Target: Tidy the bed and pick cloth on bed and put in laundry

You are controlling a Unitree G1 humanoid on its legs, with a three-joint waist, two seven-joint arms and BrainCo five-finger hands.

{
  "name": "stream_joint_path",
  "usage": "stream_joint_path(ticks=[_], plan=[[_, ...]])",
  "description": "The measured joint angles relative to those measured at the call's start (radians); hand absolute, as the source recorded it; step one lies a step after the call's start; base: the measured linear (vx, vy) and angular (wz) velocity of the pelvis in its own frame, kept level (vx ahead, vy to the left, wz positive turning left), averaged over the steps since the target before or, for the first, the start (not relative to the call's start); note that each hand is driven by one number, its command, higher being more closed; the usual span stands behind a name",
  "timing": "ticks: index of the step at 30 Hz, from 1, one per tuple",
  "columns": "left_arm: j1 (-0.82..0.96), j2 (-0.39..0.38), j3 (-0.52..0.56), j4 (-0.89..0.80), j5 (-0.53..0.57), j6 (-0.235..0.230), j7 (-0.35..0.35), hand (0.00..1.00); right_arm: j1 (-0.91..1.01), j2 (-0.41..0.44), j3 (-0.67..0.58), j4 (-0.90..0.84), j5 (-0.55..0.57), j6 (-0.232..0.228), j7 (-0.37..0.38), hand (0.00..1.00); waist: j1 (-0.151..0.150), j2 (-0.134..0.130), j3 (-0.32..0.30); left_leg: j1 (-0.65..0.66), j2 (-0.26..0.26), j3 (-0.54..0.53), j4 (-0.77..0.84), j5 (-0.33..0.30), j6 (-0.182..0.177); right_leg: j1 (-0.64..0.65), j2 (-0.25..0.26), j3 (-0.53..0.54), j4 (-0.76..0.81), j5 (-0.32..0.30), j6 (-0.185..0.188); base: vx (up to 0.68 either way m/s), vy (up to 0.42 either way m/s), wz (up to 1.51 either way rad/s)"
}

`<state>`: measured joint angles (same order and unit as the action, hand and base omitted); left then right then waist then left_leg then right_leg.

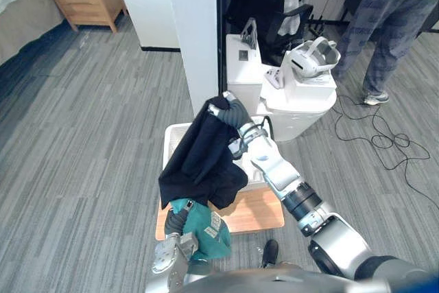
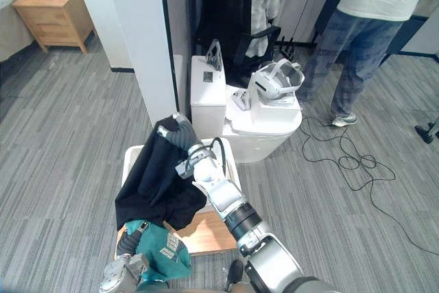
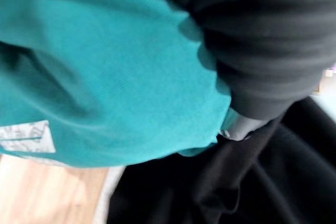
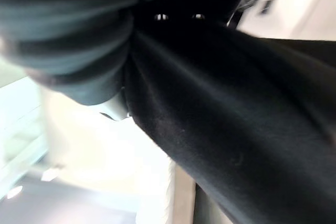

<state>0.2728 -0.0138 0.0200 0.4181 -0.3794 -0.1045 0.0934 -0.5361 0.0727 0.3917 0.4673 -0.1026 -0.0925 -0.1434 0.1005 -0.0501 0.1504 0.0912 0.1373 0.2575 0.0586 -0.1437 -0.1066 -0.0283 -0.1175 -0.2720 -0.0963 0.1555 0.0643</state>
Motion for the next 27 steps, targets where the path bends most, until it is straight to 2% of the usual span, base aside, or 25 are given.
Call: stream_joint_path(ticks=[5,10,11,19,24,27], plan=[[-0.014,0.009,0.0,0.0,0.0,-0.002,0.0,1.0,0.07,-0.017,-0.114,0.111,0.001,0.026,-0.023,1.0,0.001,0.006,0.053,-0.015,-0.002,0.0,0.0,0.001,0.002,-0.015,-0.002,0.002,0.0,0.001,0.0,0.0,0.0,0.0],[-0.037,0.006,-0.001,-0.001,0.008,-0.012,-0.001,1.0,0.138,-0.041,-0.154,0.151,0.002,0.035,-0.037,1.0,-0.002,0.02,0.078,-0.038,-0.014,-0.004,-0.003,0.008,0.005,-0.038,-0.013,-0.002,0.0,0.006,0.003,0.02,0.015,0.04],[-0.044,0.002,-0.002,-0.001,0.01,-0.015,-0.001,1.0,0.153,-0.048,-0.154,0.16,0.003,0.036,-0.037,0.0,-0.002,0.024,0.084,-0.038,-0.017,-0.005,-0.004,0.008,0.006,-0.038,-0.017,-0.002,0.0,0.007,0.004,0.01,0.031,0.03],[-0.057,0.012,-0.002,-0.004,0.021,-0.021,0.0,1.0,0.17,-0.039,-0.168,0.192,0.001,0.043,-0.039,0.0,-0.007,0.018,0.132,-0.013,-0.047,-0.02,-0.061,0.041,0.019,-0.032,-0.044,-0.029,-0.005,0.012,0.014,-0.01,0.022,0.09],[-0.057,0.022,-0.011,-0.005,0.05,-0.021,0.002,1.0,0.171,-0.031,-0.162,0.193,-0.002,0.043,-0.043,0.0,-0.01,0.018,0.133,0.002,-0.052,-0.021,-0.086,0.052,0.021,-0.027,-0.047,-0.036,-0.005,0.011,0.016,0.0,0.0,0.01],[-0.057,0.021,-0.018,-0.006,0.051,-0.021,0.002,1.0,0.191,-0.035,-0.152,0.092,-0.043,0.046,-0.044,0.0,-0.009,0.017,0.132,0.006,-0.051,-0.019,-0.088,0.053,0.02,-0.025,-0.045,-0.031,-0.001,0.011,0.016,0.0,0.0,0.0]])
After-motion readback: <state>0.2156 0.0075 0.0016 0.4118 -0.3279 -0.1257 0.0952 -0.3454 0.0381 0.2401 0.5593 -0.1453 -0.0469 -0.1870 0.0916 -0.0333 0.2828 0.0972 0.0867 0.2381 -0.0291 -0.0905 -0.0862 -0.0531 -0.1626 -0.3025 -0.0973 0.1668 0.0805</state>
